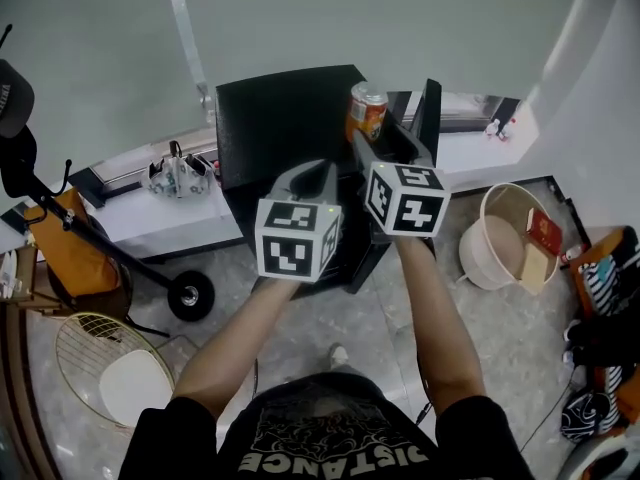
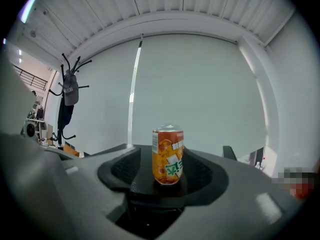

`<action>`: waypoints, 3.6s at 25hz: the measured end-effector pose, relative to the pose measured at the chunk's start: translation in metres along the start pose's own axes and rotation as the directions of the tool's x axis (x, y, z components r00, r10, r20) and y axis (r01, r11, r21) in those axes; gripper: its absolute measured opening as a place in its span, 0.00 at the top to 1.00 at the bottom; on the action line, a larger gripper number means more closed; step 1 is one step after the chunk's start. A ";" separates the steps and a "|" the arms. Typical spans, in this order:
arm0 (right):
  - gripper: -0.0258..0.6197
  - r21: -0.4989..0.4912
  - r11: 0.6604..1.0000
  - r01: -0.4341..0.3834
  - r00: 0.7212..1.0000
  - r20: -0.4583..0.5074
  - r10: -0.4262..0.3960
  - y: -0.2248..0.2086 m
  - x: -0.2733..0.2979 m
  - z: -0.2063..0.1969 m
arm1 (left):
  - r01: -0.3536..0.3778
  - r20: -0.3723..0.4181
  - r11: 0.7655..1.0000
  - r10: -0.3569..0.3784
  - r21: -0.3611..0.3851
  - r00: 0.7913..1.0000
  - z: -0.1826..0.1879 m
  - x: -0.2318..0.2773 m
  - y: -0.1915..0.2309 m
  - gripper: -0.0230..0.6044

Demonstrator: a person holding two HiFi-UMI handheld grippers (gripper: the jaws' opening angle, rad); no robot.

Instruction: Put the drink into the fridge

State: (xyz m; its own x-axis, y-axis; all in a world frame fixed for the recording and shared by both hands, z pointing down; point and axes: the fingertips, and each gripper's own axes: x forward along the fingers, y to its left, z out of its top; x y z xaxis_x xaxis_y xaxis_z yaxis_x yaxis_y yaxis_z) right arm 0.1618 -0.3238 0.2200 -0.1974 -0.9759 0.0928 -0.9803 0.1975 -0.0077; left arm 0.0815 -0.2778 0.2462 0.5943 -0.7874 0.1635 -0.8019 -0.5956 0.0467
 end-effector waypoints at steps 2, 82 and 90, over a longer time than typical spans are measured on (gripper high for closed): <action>0.54 0.000 1.000 -0.014 1.000 -0.016 0.014 -0.002 0.011 -0.002 | -0.018 0.001 1.000 0.018 -0.003 1.000 0.000 0.008 0.003 0.96; 0.45 0.065 0.994 -0.086 0.996 -0.033 0.088 0.023 -0.045 -0.165 | -0.010 -0.116 0.998 0.003 -0.054 0.993 -0.170 -0.003 -0.012 0.95; 0.45 0.060 0.990 -0.125 0.991 -0.048 0.127 0.014 -0.001 -0.237 | -0.047 -0.149 0.996 0.036 -0.070 0.988 -0.233 0.031 0.002 0.96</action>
State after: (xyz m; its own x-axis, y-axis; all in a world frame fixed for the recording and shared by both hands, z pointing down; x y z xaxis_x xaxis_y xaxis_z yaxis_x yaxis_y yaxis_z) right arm 0.1505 -0.2980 0.4561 -0.3200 -0.9373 0.1384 -0.9469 0.3116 -0.0789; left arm 0.0847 -0.2663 0.4808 0.5497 -0.7758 0.3098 -0.8310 -0.5458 0.1077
